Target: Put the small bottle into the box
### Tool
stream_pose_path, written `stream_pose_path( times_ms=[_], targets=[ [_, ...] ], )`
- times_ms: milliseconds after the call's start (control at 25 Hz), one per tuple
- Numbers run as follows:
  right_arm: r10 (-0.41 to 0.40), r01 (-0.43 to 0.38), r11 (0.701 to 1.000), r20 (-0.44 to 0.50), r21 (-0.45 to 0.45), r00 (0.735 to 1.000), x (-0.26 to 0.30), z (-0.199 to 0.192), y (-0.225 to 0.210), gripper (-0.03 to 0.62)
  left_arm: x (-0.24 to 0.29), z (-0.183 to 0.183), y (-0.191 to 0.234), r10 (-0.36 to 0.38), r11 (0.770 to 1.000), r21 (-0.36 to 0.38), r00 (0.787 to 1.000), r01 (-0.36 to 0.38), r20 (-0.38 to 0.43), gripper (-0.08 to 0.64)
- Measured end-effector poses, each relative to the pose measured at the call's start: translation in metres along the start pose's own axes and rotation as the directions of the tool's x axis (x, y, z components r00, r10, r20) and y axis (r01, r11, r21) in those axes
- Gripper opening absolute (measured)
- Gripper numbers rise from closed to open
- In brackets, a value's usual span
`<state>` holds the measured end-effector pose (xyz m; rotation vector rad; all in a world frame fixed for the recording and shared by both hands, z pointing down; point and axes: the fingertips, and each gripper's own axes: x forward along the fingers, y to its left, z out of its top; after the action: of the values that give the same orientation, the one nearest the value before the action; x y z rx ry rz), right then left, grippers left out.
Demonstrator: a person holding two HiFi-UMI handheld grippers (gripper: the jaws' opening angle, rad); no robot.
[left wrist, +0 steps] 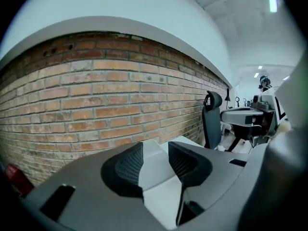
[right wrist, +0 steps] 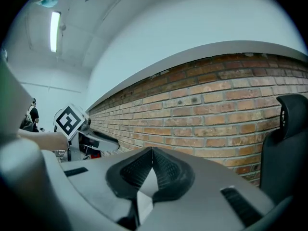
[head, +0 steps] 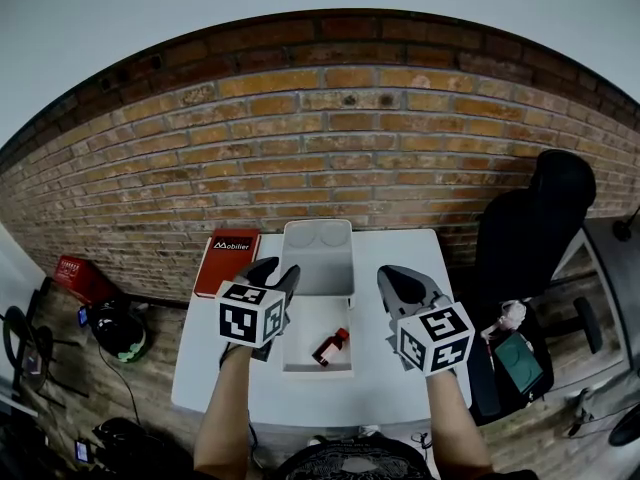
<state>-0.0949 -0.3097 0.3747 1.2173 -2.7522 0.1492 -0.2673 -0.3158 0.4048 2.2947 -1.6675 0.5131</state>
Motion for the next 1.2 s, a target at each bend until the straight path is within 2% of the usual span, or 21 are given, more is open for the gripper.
stream_pose_path(
  times_ms=[240,480,720,1200],
  targets=[
    [0.024,-0.024,1.000,0.023,-0.019,0.999,0.001,0.015,0.006,0.020,-0.026,0.017,0.004,0.087,0.995,0.037,0.990,-0.091,0.108,0.150],
    [0.008,-0.007,1.000,0.031,-0.020,0.999,-0.001,0.018,0.005,0.020,-0.046,0.019,0.014,0.137,0.990,-0.009,0.971,-0.138,0.195,0.098],
    [0.010,-0.009,0.999,0.021,-0.052,1.000,-0.004,0.018,0.003,0.020,-0.054,0.018,0.024,0.172,0.985,-0.044,0.961,-0.166,0.214,0.046],
    [0.001,0.000,0.999,0.021,-0.044,1.000,-0.007,0.020,0.000,0.020,-0.054,0.016,0.021,0.179,0.984,-0.036,0.962,-0.175,0.208,0.043]
  ],
)
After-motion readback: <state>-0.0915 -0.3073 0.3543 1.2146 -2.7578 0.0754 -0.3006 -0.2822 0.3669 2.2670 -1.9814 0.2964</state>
